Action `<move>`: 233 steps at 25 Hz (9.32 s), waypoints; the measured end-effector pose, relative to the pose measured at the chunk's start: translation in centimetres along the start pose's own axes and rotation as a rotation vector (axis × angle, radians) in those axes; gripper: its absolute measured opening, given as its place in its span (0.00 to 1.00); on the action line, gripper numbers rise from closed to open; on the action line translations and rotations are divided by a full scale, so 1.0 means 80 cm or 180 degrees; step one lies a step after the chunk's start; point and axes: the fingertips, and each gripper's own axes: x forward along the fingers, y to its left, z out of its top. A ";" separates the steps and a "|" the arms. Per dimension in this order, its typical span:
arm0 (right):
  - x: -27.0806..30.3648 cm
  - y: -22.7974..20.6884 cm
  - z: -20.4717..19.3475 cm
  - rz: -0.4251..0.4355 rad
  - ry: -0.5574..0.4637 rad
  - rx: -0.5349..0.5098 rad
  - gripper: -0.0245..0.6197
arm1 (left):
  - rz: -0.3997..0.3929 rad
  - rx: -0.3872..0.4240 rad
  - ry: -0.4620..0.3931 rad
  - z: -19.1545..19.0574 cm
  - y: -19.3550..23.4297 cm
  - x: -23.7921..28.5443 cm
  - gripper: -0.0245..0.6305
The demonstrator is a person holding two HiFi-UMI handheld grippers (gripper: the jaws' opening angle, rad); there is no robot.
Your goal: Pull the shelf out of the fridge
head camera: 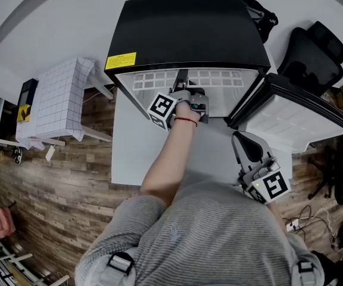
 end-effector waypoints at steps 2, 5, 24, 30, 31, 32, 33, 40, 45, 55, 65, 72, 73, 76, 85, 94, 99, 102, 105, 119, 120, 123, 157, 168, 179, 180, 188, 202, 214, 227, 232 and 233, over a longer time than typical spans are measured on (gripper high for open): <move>0.000 -0.001 0.000 0.0001 0.0001 0.0003 0.06 | 0.0004 -0.0004 -0.0028 0.001 0.000 -0.001 0.09; -0.001 -0.004 0.000 -0.0002 -0.0002 -0.0001 0.06 | -0.0005 -0.0014 -0.0088 0.001 0.000 -0.001 0.09; -0.003 0.003 -0.001 0.0071 0.0008 0.0006 0.06 | -0.0047 -0.0015 -0.0160 -0.006 -0.005 -0.036 0.09; -0.002 0.002 -0.001 0.0066 0.0006 0.0003 0.06 | -0.0035 -0.0039 -0.0148 -0.006 -0.005 -0.036 0.09; -0.002 0.002 -0.001 0.0068 0.0006 0.0002 0.06 | -0.0029 -0.0043 -0.0153 -0.006 -0.005 -0.037 0.09; -0.002 0.002 -0.001 0.0068 0.0007 0.0001 0.06 | -0.0024 -0.0046 -0.0159 -0.007 -0.005 -0.038 0.09; -0.002 0.001 -0.001 0.0065 0.0007 0.0001 0.06 | -0.0024 -0.0047 -0.0163 -0.008 -0.005 -0.041 0.09; -0.002 0.001 0.001 0.0069 -0.0006 -0.0021 0.06 | -0.0029 -0.0042 -0.0164 -0.011 -0.006 -0.057 0.09; 0.000 0.005 0.002 0.0098 0.0007 -0.0017 0.06 | -0.0037 -0.0026 -0.0163 -0.011 -0.009 -0.063 0.09; -0.002 0.010 0.001 0.0126 0.0005 -0.0031 0.06 | -0.0037 -0.0039 -0.0148 -0.015 -0.009 -0.075 0.09; -0.006 0.014 0.002 0.0124 0.0002 -0.0025 0.06 | -0.0033 -0.0061 -0.0155 -0.018 -0.011 -0.087 0.09; -0.006 0.015 0.001 0.0140 0.0004 -0.0020 0.06 | -0.0019 -0.0065 -0.0159 -0.020 -0.011 -0.093 0.09; -0.007 0.015 0.001 0.0142 0.0004 -0.0021 0.06 | -0.0020 -0.0065 -0.0158 -0.020 -0.011 -0.094 0.09; -0.007 0.016 0.001 0.0142 0.0004 -0.0025 0.06 | -0.0021 -0.0067 -0.0156 -0.020 -0.011 -0.095 0.09; -0.008 0.014 0.000 0.0146 -0.0002 -0.0022 0.06 | -0.0009 -0.0078 -0.0156 -0.021 -0.010 -0.095 0.09; -0.010 0.020 0.002 0.0147 -0.0010 -0.0046 0.06 | -0.0003 -0.0086 -0.0161 -0.024 -0.013 -0.110 0.09; -0.011 0.021 0.001 0.0138 0.0005 -0.0036 0.06 | 0.0006 -0.0087 -0.0164 -0.024 -0.015 -0.113 0.09; -0.013 0.020 -0.001 0.0131 0.0008 -0.0032 0.06 | 0.0014 -0.0095 -0.0170 -0.025 -0.014 -0.116 0.09; -0.015 0.021 -0.002 0.0141 0.0005 -0.0039 0.06 | 0.0019 -0.0092 -0.0170 -0.027 -0.014 -0.120 0.09; -0.012 0.027 0.002 0.0185 0.0020 -0.0047 0.06 | 0.0042 -0.0102 -0.0150 -0.029 -0.018 -0.132 0.09; -0.012 0.028 0.001 0.0187 0.0021 -0.0051 0.06 | 0.0041 -0.0103 -0.0148 -0.029 -0.018 -0.132 0.09; -0.011 0.027 0.001 0.0191 0.0018 -0.0053 0.06 | 0.0040 -0.0108 -0.0151 -0.029 -0.018 -0.132 0.09; -0.020 0.035 0.003 0.0190 -0.0009 -0.0100 0.06 | 0.0021 -0.0097 -0.0136 -0.039 -0.019 -0.162 0.09; -0.016 0.037 0.001 0.0214 0.0005 -0.0089 0.06 | 0.0012 -0.0083 -0.0146 -0.041 -0.020 -0.174 0.09; -0.014 0.044 0.008 0.0299 -0.0023 -0.0127 0.06 | -0.0056 -0.0150 -0.0133 -0.046 -0.025 -0.199 0.08; -0.013 0.045 0.008 0.0308 -0.0026 -0.0126 0.06 | -0.0047 -0.0084 -0.0126 -0.044 -0.025 -0.202 0.08; -0.002 0.073 0.016 0.0415 -0.0086 -0.0187 0.06 | -0.0087 0.0000 -0.0173 -0.015 -0.036 -0.231 0.08; 0.025 0.143 0.036 0.0575 -0.0392 -0.0235 0.06 | -0.0243 -0.0034 -0.0254 0.043 -0.080 -0.283 0.08; -0.042 0.127 0.049 0.1043 -0.0378 -0.0254 0.06 | -0.0290 0.0038 -0.0777 0.003 -0.100 -0.326 0.08; -0.112 0.131 0.041 0.1318 -0.0404 -0.0118 0.06 | -0.0305 0.0150 -0.0989 -0.058 -0.109 -0.381 0.08; -0.139 0.143 0.029 0.1450 -0.0349 -0.0109 0.06 | -0.0279 0.0140 -0.1033 -0.076 -0.100 -0.402 0.08; -0.146 0.145 0.027 0.1477 -0.0344 -0.0096 0.06 | -0.0275 0.0137 -0.1044 -0.079 -0.098 -0.406 0.08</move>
